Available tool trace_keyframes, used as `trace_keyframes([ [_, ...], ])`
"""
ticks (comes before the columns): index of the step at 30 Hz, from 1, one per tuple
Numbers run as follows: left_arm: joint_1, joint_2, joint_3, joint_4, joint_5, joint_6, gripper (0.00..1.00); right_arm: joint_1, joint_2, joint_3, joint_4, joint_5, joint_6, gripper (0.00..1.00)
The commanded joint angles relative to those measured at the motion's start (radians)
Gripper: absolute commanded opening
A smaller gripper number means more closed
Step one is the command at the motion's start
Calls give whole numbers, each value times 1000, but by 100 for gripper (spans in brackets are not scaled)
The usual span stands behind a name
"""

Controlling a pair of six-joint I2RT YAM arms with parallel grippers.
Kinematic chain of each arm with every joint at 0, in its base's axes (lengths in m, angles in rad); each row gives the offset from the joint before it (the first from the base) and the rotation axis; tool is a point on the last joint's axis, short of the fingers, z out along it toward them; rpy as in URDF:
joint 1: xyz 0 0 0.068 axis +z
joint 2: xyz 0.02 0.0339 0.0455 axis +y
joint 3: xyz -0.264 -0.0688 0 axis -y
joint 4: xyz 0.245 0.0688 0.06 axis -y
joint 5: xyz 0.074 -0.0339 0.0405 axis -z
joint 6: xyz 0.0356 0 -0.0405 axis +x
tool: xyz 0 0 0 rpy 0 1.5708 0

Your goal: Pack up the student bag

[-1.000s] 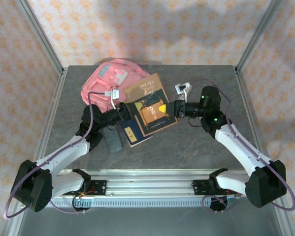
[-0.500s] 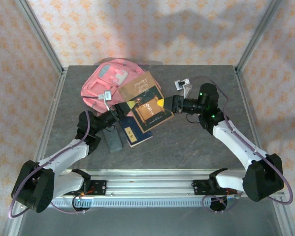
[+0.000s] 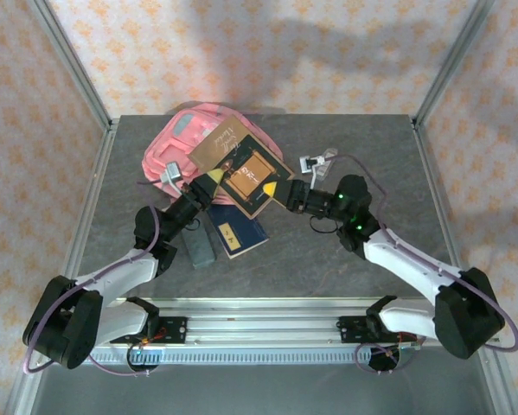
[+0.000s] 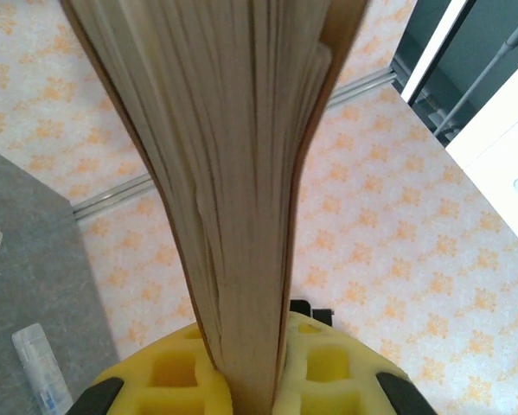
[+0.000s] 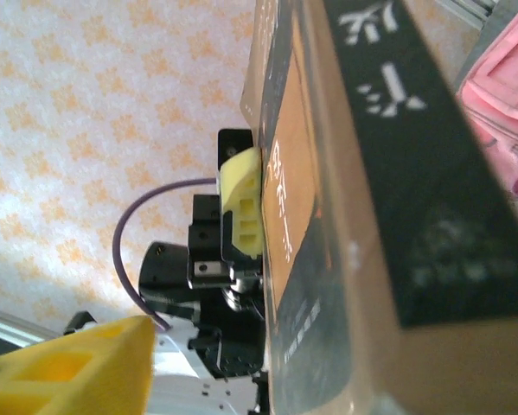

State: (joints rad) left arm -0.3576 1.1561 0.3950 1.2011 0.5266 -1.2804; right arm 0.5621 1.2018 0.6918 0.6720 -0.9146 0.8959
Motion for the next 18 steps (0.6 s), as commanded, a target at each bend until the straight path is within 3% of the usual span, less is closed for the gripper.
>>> trace_keyframes([
  [1,-31,-5,8,139,-48,-9,0,33,48,13,130,86,43,51],
  [3,-44,-10,5,124,-67,2,0,46,74,30,129,87,48,40],
  [5,-46,-16,7,106,-66,17,0,48,91,45,87,107,35,7],
  [6,-46,-21,7,91,-68,26,5,46,91,48,48,126,16,0],
  [8,-44,-39,6,36,-76,56,34,39,73,37,0,168,-1,0],
  [10,-43,-71,24,-110,-82,132,53,12,40,15,-14,181,-2,0],
  [15,-43,-116,150,-663,-178,426,74,-105,-89,-17,-150,210,-44,0],
  [18,-44,-86,234,-910,-253,568,77,-190,-162,-24,-247,226,-78,0],
])
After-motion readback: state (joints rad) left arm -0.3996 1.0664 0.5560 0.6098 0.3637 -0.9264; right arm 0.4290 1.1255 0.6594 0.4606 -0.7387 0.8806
